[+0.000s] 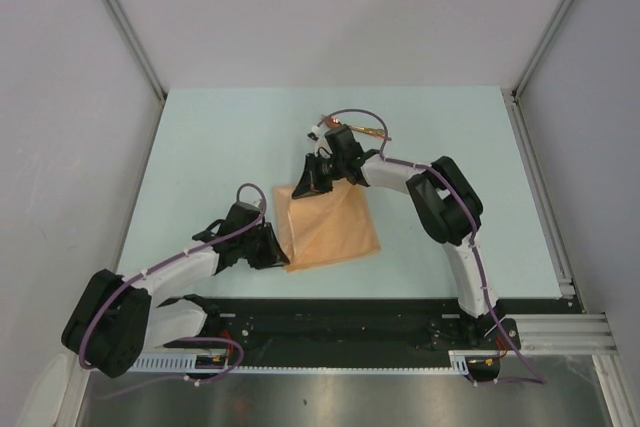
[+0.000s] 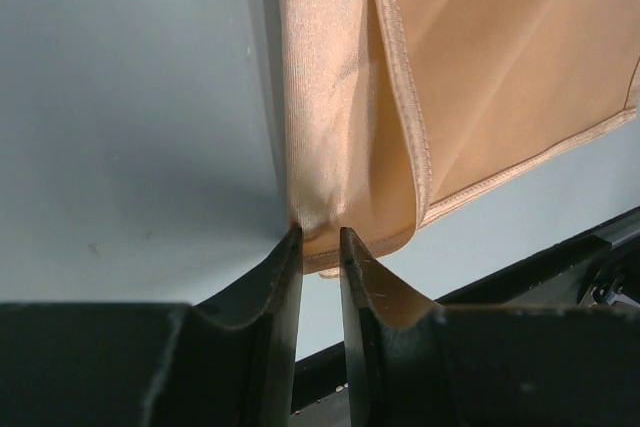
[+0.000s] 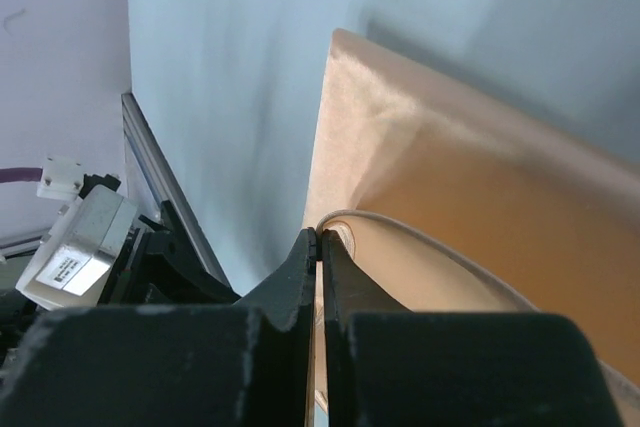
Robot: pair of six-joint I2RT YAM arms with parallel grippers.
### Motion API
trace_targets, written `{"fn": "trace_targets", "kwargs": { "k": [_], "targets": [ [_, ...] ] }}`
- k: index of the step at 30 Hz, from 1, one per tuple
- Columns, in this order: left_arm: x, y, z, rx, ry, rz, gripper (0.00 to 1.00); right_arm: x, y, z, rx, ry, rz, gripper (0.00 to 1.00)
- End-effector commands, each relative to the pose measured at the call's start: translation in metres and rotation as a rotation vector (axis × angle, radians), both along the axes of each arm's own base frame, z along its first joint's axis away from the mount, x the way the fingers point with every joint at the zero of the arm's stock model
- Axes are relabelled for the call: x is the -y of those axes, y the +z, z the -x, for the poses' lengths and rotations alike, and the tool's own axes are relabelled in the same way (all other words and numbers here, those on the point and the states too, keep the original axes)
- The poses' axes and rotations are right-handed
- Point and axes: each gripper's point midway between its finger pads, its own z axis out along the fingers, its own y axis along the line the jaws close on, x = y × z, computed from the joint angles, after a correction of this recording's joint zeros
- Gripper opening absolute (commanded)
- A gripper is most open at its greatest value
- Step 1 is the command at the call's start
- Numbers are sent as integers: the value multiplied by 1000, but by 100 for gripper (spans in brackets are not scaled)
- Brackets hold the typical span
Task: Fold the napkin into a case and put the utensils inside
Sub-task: Fold the top corner of the square-folded napkin at the center of the board.
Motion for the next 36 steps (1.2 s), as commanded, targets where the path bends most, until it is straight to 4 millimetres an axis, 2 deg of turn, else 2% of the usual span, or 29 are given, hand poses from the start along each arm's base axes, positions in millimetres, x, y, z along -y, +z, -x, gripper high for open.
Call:
{"fn": "trace_targets", "kwargs": {
  "k": [1,9,11,36],
  "targets": [
    [-1,-6,13,-40,-9,-5,26,-14,18,-12,21,15,-72,0],
    [-3,-6,14,-40,-11,-12,26,-18,12,-23,8,1,-78,2],
    [-4,-7,15,-41,-11,-15,26,-22,17,-29,30,1,-106,2],
    [-5,-6,16,-37,-4,-10,26,-39,6,-40,-23,8,-165,6]
  ]
}}
